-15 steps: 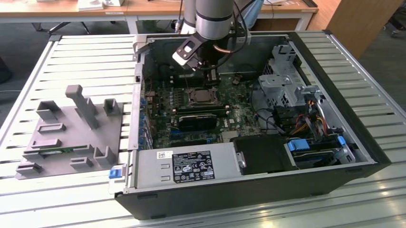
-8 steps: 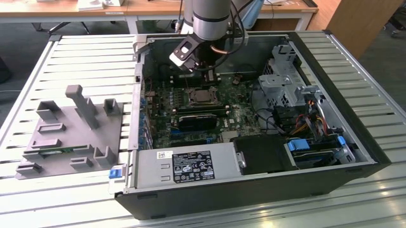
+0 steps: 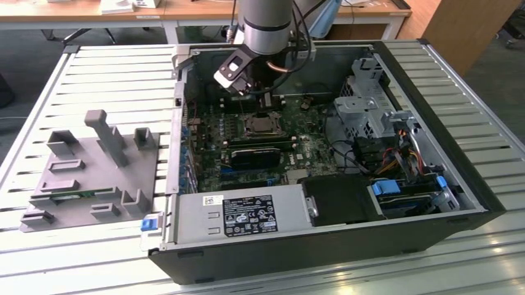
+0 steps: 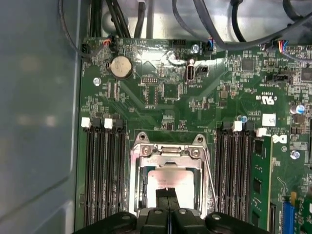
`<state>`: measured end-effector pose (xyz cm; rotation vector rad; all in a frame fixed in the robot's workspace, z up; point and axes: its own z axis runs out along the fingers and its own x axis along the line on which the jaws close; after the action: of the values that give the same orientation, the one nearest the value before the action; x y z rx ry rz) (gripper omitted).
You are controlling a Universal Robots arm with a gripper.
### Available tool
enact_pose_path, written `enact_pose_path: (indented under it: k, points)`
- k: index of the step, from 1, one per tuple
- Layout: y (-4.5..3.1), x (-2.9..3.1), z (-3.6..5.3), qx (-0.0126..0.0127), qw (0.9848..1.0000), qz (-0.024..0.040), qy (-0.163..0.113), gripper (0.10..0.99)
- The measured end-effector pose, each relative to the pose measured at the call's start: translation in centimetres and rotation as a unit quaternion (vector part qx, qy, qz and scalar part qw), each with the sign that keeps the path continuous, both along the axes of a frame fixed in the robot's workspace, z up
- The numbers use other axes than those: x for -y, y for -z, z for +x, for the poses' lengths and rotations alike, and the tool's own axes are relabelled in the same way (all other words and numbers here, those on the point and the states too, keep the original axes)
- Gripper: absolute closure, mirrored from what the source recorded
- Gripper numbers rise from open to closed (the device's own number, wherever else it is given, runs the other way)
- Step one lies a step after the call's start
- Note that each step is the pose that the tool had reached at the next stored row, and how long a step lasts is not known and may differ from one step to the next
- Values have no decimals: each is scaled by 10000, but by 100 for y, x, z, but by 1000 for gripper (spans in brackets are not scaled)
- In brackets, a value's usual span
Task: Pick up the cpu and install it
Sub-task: 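Close the cpu cover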
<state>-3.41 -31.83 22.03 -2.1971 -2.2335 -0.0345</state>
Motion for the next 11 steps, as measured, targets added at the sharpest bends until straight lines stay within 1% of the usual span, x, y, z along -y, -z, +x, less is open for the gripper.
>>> enact_pose_path:
  k: [11]
  points:
    - [55,0,-22,0,10000,-1,0,980]
